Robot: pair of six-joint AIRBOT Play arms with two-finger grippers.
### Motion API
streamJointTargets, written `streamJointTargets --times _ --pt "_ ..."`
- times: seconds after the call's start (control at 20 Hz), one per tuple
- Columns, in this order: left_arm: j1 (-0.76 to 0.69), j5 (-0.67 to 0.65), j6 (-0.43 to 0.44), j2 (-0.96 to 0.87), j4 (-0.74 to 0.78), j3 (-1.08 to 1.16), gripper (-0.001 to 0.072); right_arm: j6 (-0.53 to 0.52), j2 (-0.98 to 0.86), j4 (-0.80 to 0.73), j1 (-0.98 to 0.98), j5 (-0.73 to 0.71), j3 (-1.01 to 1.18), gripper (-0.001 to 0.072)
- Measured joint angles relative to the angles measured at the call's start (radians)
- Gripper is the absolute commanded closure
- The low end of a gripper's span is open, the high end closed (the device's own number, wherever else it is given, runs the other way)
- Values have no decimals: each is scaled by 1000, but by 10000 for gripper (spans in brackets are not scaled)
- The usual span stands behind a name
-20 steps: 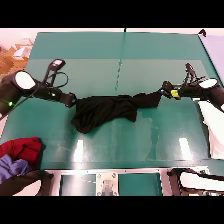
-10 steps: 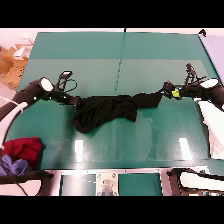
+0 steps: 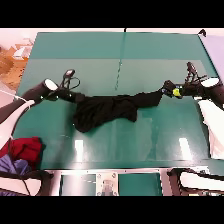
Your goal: Fold the shirts.
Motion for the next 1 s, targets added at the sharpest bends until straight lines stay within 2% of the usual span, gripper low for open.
streamJointTargets --times 0.25,0.55,0.75,1.0 --pt "0 -77 31 141 5 248 681 0 5 11 -1 156 270 699" --pt "0 -174 39 383 46 628 681 88 91 34 -2 354 755 699" --pt "0 -250 37 510 55 790 681 158 226 37 -17 370 968 700" --pt "0 -373 -6 580 67 882 680 195 390 -6 -85 325 1040 700"
